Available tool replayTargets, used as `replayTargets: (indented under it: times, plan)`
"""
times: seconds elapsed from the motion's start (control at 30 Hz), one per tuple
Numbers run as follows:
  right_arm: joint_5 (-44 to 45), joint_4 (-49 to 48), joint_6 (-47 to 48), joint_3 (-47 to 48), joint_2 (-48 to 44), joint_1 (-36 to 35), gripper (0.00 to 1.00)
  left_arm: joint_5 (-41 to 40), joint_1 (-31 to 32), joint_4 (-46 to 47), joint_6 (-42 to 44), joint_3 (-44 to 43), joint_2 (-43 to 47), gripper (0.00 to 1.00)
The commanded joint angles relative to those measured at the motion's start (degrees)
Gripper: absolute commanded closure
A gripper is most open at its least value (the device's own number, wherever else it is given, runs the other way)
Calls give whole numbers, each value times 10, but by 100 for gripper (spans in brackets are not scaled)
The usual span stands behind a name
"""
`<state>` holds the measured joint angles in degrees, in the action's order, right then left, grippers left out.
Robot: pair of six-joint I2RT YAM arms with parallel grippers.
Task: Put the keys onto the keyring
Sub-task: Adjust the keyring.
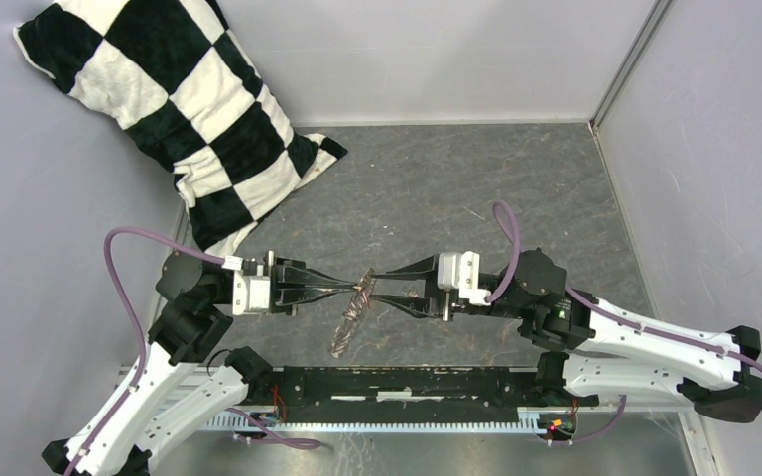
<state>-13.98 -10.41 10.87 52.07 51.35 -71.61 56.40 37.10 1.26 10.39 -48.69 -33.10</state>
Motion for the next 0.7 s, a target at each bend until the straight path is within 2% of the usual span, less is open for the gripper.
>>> replayTargets:
  times: [0.0,0.27,0.43,0.67]
  plan:
    - [-18,-40,-24,27,12,-4,62,-13,1,43,-36,4,0,98]
    - [-21,-80,-47,6,16,-3,69,-24,1,44,-38,11,1,98]
    - [-20,-68,-45,13,28,-4,80,-25,1,45,-37,12,1,98]
    - [-8,-33,-38,23,40,-4,79,-23,1,45,-36,11,4,98]
